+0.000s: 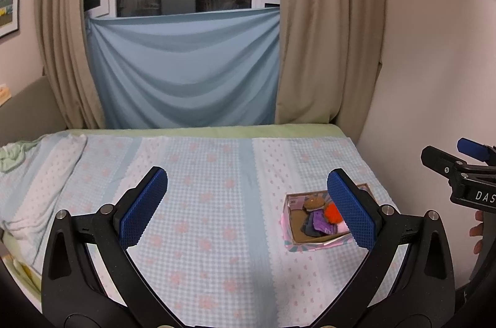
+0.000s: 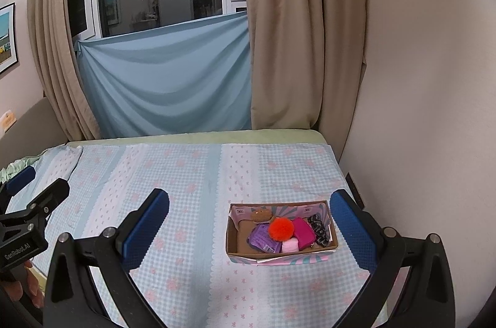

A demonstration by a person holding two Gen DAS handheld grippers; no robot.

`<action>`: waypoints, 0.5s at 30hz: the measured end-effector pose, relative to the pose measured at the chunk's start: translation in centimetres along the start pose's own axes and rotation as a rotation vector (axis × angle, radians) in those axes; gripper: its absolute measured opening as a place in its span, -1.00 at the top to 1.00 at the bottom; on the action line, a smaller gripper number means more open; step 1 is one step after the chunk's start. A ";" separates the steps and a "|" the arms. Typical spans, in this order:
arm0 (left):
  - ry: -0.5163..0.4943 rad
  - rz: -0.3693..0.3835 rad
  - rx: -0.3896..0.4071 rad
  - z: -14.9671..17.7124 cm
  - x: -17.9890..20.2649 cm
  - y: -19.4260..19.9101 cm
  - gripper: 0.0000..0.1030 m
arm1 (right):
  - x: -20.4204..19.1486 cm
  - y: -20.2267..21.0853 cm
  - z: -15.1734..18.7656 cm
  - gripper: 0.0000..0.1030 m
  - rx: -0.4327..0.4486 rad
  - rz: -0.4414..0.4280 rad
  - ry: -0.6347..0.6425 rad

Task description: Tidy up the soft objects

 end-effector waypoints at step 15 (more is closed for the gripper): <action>-0.003 0.002 -0.005 -0.3 0.7 -0.4 -0.99 | 0.2 -0.1 -0.3 -1.00 -0.002 -0.003 0.004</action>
Point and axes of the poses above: each gripper's, at about its wrist camera, not at the fingertips, and y roughly against the way its jaws point, x to its right, z to its underside, the point moved 5 cm from there along -y, roughly the way its jaws point, and after that the axes turned 9 degrees about -z, right-handed, at the moved point
